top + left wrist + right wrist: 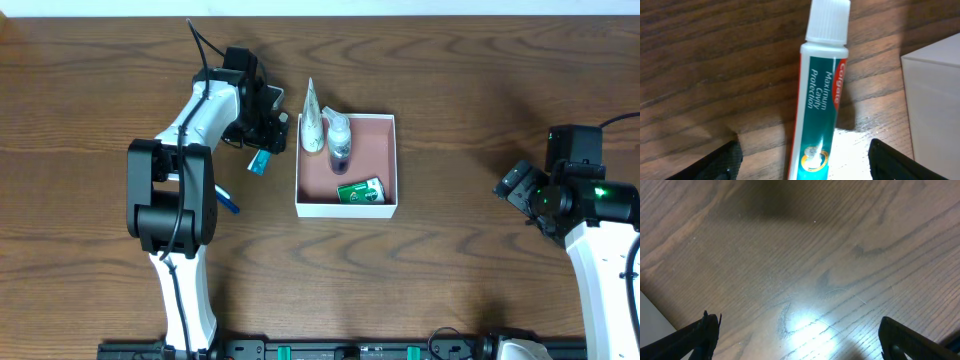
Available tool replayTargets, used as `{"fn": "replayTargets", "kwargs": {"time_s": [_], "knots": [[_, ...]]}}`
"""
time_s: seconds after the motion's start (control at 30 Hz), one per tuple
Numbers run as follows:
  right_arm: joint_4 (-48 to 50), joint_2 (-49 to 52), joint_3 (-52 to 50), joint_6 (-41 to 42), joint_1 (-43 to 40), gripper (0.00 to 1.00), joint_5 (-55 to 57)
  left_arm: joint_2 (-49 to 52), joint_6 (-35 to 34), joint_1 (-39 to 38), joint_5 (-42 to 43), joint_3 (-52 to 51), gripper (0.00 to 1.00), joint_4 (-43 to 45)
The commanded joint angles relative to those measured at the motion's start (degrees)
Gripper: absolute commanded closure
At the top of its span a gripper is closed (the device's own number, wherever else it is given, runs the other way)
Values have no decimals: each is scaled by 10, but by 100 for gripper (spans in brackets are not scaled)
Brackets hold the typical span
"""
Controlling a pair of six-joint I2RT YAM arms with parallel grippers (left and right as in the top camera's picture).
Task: Pack container
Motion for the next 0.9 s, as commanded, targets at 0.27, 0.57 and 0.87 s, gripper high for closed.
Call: {"fn": "replayTargets", "kwargs": {"time_s": [0.27,0.57,0.87], "knots": [[0,1,4,8,-6,1,2,22,5,0,-18,-3,38,9],[0,1,4,8,-6,1,2,22,5,-2,-63,-3,39,9],[0,1,4,8,-6,1,2,22,5,-8,-94,-3,39,9]]}}
